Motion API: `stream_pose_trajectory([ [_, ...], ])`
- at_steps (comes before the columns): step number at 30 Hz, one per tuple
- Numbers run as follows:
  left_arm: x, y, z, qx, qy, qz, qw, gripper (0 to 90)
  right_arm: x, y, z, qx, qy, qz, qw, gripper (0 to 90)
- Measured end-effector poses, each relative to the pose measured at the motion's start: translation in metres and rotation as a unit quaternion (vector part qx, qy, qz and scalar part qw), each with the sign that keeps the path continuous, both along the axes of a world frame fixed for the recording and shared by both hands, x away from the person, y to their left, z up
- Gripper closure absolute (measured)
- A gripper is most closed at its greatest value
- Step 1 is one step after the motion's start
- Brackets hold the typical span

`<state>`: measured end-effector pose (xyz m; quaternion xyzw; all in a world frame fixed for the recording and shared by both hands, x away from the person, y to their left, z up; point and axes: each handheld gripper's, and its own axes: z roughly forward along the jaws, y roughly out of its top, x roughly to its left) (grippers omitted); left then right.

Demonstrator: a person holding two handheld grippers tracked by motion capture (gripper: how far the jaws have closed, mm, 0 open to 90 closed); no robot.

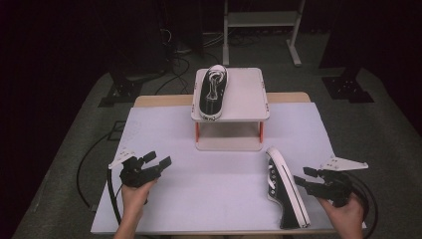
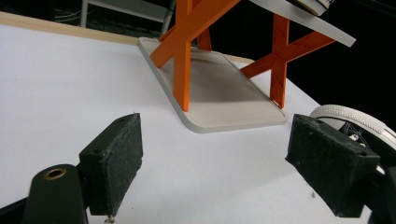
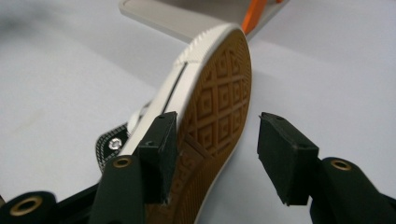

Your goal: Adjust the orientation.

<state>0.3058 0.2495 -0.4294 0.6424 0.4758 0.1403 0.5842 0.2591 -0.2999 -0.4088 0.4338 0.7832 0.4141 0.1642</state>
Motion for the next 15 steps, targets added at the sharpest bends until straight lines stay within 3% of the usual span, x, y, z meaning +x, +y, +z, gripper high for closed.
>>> stream_pose_trajectory([
  [3,0.000,0.000,-0.001,0.000,0.000,-0.001,1.0000,17.7,-0.002,0.006,0.005,0.014,-0.007,0.016,0.9997,46.7],
  [6,0.000,0.000,-0.001,0.001,0.001,-0.001,1.0000,17.7,-0.004,0.012,0.008,0.012,-0.013,0.028,0.9994,46.7],
  [7,0.000,0.000,-0.002,0.001,0.000,-0.001,1.0000,17.7,-0.004,0.019,0.008,-0.002,-0.019,0.032,0.9993,46.3],
  [10,-0.001,0.000,-0.003,-0.001,0.002,-0.001,1.0000,17.7,-0.004,0.024,0.006,-0.015,-0.022,0.032,0.9991,46.5],
  [11,0.000,0.000,-0.004,-0.001,0.003,-0.001,1.0000,17.7,-0.003,0.029,0.002,-0.036,-0.024,0.026,0.9987,48.5],
  [13,0.000,0.000,-0.005,-0.002,0.005,-0.001,1.0000,17.7,-0.003,0.029,0.001,-0.044,-0.026,0.023,0.9984,48.6],
  [15,0.000,0.000,-0.006,-0.004,0.007,-0.001,1.0000,17.7,-0.003,0.027,-0.001,-0.037,-0.025,0.020,0.9988,50.0],
])
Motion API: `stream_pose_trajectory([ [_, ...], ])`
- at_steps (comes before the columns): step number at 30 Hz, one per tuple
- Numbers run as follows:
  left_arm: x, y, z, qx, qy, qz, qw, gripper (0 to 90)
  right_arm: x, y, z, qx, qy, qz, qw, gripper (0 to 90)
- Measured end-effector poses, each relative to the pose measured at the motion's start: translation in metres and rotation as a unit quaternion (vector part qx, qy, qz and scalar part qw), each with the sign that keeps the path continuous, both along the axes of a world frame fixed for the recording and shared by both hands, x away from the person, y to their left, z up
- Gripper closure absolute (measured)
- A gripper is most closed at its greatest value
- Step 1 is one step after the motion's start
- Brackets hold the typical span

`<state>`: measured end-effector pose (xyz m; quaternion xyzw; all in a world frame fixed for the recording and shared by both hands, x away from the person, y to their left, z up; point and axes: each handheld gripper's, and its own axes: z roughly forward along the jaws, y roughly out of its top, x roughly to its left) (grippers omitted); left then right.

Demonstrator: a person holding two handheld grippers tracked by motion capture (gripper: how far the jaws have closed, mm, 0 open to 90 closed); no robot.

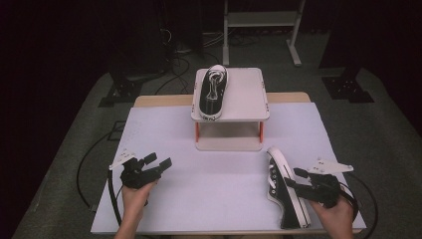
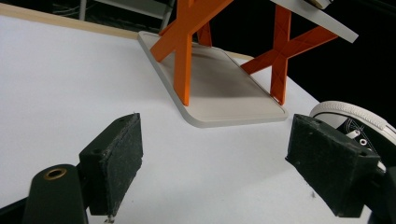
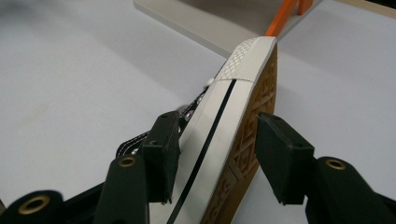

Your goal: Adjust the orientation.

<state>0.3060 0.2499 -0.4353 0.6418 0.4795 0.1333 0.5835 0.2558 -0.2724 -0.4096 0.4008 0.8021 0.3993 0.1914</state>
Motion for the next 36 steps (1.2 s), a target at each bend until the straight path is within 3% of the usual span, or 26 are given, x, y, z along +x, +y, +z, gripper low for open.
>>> stream_pose_trajectory([
  [7,0.000,-0.001,-0.002,-0.006,0.004,-0.001,1.0000,17.7,-0.006,-0.015,0.001,0.000,-0.014,-0.028,0.9995,52.1],
  [16,0.001,-0.001,-0.004,-0.009,0.008,-0.002,0.9999,17.7,-0.001,-0.041,-0.001,0.047,0.009,-0.039,0.9981,55.5],
  [26,0.001,0.000,-0.005,-0.011,0.010,-0.001,0.9999,17.7,-0.001,-0.064,-0.006,0.073,0.014,-0.061,0.9954,57.5],
  [29,0.001,-0.001,-0.005,-0.011,0.012,-0.004,0.9999,17.7,0.002,-0.073,-0.010,0.093,0.022,-0.060,0.9936,56.7],
  [31,0.001,-0.001,-0.005,-0.011,0.012,-0.005,0.9999,17.7,0.004,-0.085,-0.016,0.119,0.032,-0.065,0.9903,56.1],
  [36,0.002,-0.001,-0.006,-0.016,0.013,-0.003,0.9998,17.7,0.007,-0.098,-0.023,0.140,0.042,-0.065,0.9871,56.0],
])
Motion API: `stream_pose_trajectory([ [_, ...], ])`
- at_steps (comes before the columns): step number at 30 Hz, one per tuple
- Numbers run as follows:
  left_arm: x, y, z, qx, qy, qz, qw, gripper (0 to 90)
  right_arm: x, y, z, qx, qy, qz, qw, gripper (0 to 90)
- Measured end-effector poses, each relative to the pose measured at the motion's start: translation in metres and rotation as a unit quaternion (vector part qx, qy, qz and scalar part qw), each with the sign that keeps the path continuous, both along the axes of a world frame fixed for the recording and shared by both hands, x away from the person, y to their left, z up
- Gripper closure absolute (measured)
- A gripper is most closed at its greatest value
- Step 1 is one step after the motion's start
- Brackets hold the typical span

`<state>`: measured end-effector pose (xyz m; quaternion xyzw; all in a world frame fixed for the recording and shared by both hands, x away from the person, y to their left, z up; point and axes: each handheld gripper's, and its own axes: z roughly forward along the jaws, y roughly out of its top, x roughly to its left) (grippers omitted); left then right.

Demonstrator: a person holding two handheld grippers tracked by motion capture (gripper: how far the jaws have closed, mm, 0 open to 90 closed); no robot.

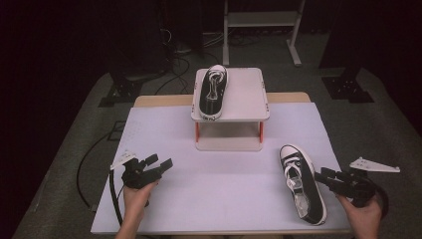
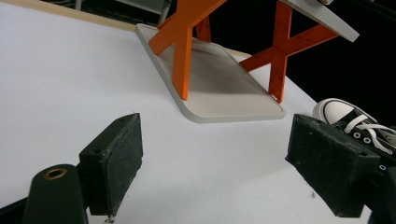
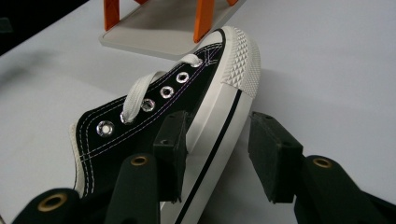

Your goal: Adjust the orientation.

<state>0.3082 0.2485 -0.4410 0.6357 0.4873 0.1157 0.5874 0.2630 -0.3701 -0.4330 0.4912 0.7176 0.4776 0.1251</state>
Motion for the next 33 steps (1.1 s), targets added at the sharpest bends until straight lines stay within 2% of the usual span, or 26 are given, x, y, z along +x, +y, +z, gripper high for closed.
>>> stream_pose_trajectory([
  [2,0.000,0.000,0.000,0.003,-0.001,-0.001,1.0000,17.7,0.001,-0.004,-0.003,0.007,0.005,0.000,1.0000,55.9],
  [10,-0.001,0.001,-0.001,0.001,-0.001,0.002,1.0000,17.7,0.003,-0.020,-0.016,-0.004,0.027,-0.023,0.9994,55.8],
  [11,-0.001,0.002,-0.001,0.005,-0.001,0.001,1.0000,17.7,0.005,-0.025,-0.022,-0.008,0.042,-0.030,0.9987,56.0],
  [13,0.000,0.002,-0.001,0.004,0.001,0.001,1.0000,17.7,0.006,-0.026,-0.025,-0.011,0.047,-0.033,0.9983,56.0],
  [14,0.000,0.001,-0.001,0.003,0.001,0.001,1.0000,17.7,0.007,-0.029,-0.031,-0.016,0.059,-0.036,0.9975,55.7],
  [17,0.000,0.001,-0.001,0.004,0.000,0.000,1.0000,17.7,0.008,-0.035,-0.035,0.011,0.064,-0.033,0.9973,52.7],
  [20,-0.001,0.001,-0.001,0.006,-0.002,-0.001,1.0000,17.7,0.009,-0.035,-0.035,0.013,0.070,-0.038,0.9967,50.1],
  [23,-0.001,0.002,-0.002,0.006,-0.001,0.001,1.0000,17.7,0.007,-0.033,-0.030,0.012,0.061,-0.042,0.9971,46.7],
  [24,-0.002,0.003,-0.002,0.007,-0.001,0.001,1.0000,17.7,0.005,-0.031,-0.023,0.017,0.050,-0.041,0.9977,43.2],
  [26,-0.002,0.003,-0.002,0.007,0.000,0.002,1.0000,17.7,0.004,-0.030,-0.021,0.017,0.046,-0.040,0.9980,41.9],
  [27,-0.002,0.003,-0.002,0.008,0.000,0.001,1.0000,17.7,0.001,-0.026,-0.013,0.021,0.037,-0.038,0.9984,39.3],
  [30,-0.003,0.003,-0.002,0.009,0.000,0.000,1.0000,17.7,-0.003,-0.022,-0.006,0.025,0.029,-0.034,0.9987,37.5],
  [33,-0.003,0.003,-0.002,0.008,0.000,-0.001,1.0000,17.7,-0.010,-0.013,0.007,0.032,0.012,-0.016,0.9993,35.3],
])
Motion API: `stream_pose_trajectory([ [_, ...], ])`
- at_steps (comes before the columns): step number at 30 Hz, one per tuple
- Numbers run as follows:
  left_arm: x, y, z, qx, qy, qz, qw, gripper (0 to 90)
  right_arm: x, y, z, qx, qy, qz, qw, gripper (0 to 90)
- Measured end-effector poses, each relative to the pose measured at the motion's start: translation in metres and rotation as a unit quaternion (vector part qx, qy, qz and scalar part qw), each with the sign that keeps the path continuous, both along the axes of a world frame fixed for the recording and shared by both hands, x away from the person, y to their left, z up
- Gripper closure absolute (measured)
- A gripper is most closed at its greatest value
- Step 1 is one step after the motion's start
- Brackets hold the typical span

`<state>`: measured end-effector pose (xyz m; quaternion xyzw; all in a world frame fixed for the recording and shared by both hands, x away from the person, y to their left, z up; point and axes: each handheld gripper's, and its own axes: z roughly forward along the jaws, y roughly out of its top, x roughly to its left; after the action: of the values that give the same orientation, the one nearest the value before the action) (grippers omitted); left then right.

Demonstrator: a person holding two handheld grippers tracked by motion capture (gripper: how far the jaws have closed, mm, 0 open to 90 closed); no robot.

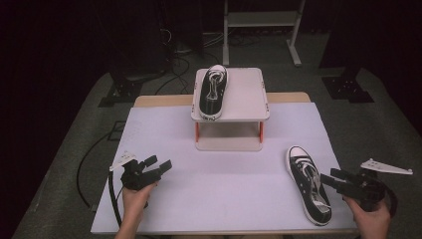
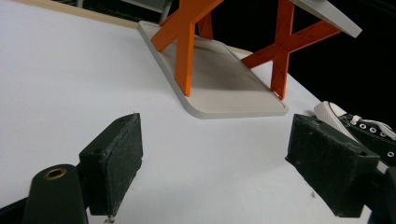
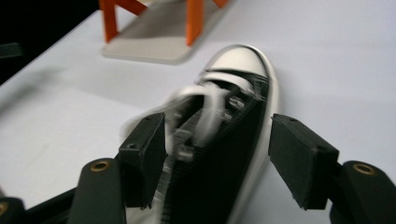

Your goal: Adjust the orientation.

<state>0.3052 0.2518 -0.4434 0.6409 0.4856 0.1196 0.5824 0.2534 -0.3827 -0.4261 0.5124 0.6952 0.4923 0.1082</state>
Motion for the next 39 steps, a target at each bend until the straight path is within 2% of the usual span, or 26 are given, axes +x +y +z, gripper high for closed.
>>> stream_pose_trajectory([
  [5,-0.001,0.001,0.000,-0.002,0.000,0.001,1.0000,17.7,-0.006,0.015,0.011,-0.002,-0.014,0.015,0.9998,32.8],
  [7,-0.001,0.002,0.000,-0.003,0.000,0.003,1.0000,17.7,-0.007,0.030,0.013,-0.017,-0.013,0.024,0.9995,31.3],
  [9,-0.001,0.003,0.000,-0.003,-0.001,0.003,1.0000,17.7,-0.008,0.038,0.013,-0.034,-0.012,0.016,0.9992,32.0],
  [10,-0.001,0.003,0.000,-0.003,-0.001,0.003,1.0000,17.7,-0.008,0.038,0.013,-0.034,-0.012,0.016,0.9992,32.0],
  [11,-0.001,0.003,0.000,-0.005,-0.001,0.002,1.0000,17.7,-0.006,0.047,0.011,-0.064,-0.004,0.000,0.9979,32.9],
  [12,-0.001,0.003,0.000,-0.005,-0.001,0.002,1.0000,17.7,-0.006,0.047,0.011,-0.064,-0.004,0.000,0.9979,32.9],
  [13,-0.001,0.003,-0.001,-0.005,-0.001,0.000,1.0000,17.7,-0.004,0.050,0.008,-0.083,0.005,-0.016,0.9964,34.4],
  [16,-0.002,0.004,-0.002,-0.006,0.001,0.000,1.0000,17.7,-0.002,0.053,0.003,-0.089,0.019,-0.021,0.9956,36.8],
  [17,-0.002,0.004,-0.002,-0.008,0.002,0.001,1.0000,17.7,-0.001,0.056,-0.001,-0.108,0.030,-0.024,0.9934,42.3],
  [20,-0.002,0.005,-0.002,-0.006,0.001,0.001,1.0000,17.7,0.000,0.057,-0.006,-0.121,0.036,-0.028,0.9916,46.5],
  [22,-0.002,0.005,-0.003,-0.006,0.002,0.001,1.0000,17.8,-0.001,0.054,-0.008,-0.109,0.037,-0.028,0.9930,50.0],
  [26,-0.002,0.004,-0.003,-0.005,0.003,0.000,1.0000,17.8,0.001,0.052,-0.009,-0.105,0.047,-0.023,0.9931,50.0],
  [28,-0.002,0.004,-0.003,-0.006,0.003,0.000,1.0000,17.7,0.003,0.052,-0.007,-0.105,0.061,-0.028,0.9922,46.6],
  [29,-0.002,0.004,-0.003,-0.005,0.003,0.000,1.0000,17.7,0.005,0.053,-0.007,-0.112,0.071,-0.035,0.9906,43.0],
  [31,-0.003,0.004,-0.003,-0.006,0.002,0.001,1.0000,17.7,0.006,0.052,-0.007,-0.115,0.070,-0.038,0.9902,39.5],
  [35,-0.003,0.005,-0.004,-0.007,0.003,0.002,1.0000,17.8,0.006,0.053,-0.007,-0.126,0.071,-0.039,0.9887,38.5],
  [39,-0.003,0.005,-0.004,-0.007,0.003,0.002,1.0000,17.7,0.009,0.053,-0.005,-0.122,0.091,-0.040,0.9875,38.8],
])
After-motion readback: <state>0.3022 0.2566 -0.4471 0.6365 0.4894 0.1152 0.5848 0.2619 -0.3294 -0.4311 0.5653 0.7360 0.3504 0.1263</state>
